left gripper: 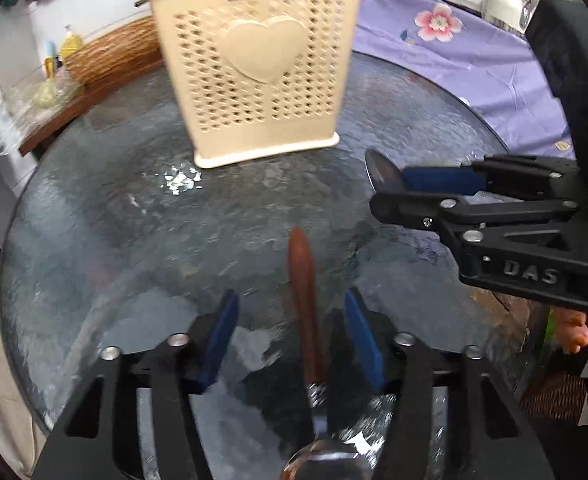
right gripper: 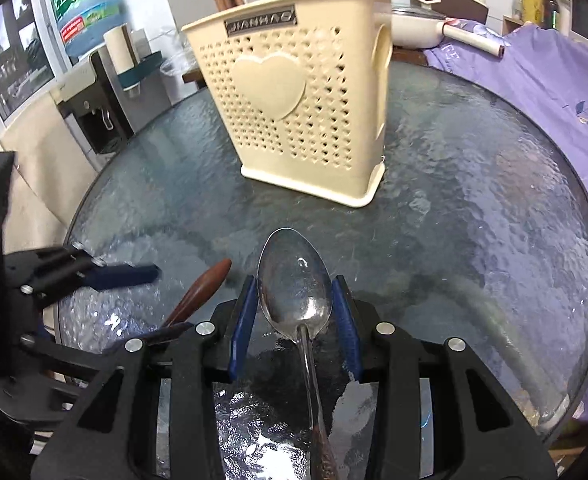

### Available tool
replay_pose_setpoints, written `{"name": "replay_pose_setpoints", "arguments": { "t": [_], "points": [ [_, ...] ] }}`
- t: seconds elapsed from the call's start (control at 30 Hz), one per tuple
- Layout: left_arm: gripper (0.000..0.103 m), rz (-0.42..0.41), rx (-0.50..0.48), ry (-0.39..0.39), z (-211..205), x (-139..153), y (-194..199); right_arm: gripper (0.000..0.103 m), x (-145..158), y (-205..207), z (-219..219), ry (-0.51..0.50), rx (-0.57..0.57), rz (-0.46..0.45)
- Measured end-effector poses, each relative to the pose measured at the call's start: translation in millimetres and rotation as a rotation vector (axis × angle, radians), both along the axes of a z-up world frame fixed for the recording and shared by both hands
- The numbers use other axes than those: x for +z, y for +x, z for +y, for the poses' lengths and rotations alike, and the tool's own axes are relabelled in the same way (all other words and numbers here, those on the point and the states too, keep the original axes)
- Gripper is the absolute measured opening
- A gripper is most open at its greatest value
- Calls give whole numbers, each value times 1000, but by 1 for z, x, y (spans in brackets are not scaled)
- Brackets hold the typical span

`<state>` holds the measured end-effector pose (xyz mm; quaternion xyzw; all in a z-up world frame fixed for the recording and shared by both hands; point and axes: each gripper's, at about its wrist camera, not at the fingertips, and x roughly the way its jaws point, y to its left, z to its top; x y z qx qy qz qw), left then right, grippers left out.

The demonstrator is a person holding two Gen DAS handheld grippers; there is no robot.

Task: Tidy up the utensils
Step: 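Grasp the wooden-handled spoon with the left tool while the right tool grasps a metal spoon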

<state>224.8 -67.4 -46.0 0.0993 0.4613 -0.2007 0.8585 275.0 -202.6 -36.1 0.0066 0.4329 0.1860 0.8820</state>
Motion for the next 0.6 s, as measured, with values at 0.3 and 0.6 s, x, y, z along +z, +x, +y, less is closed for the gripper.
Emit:
{"name": "replay_pose_setpoints", "arguments": {
  "t": [0.3,0.6],
  "points": [
    [18,22,25,10,-9,-6,17,39,4,-9,-4,9,-17,-19],
    [15,15,67,-74,1,8,23,39,18,-10,-12,58,-41,-55]
  ]
}}
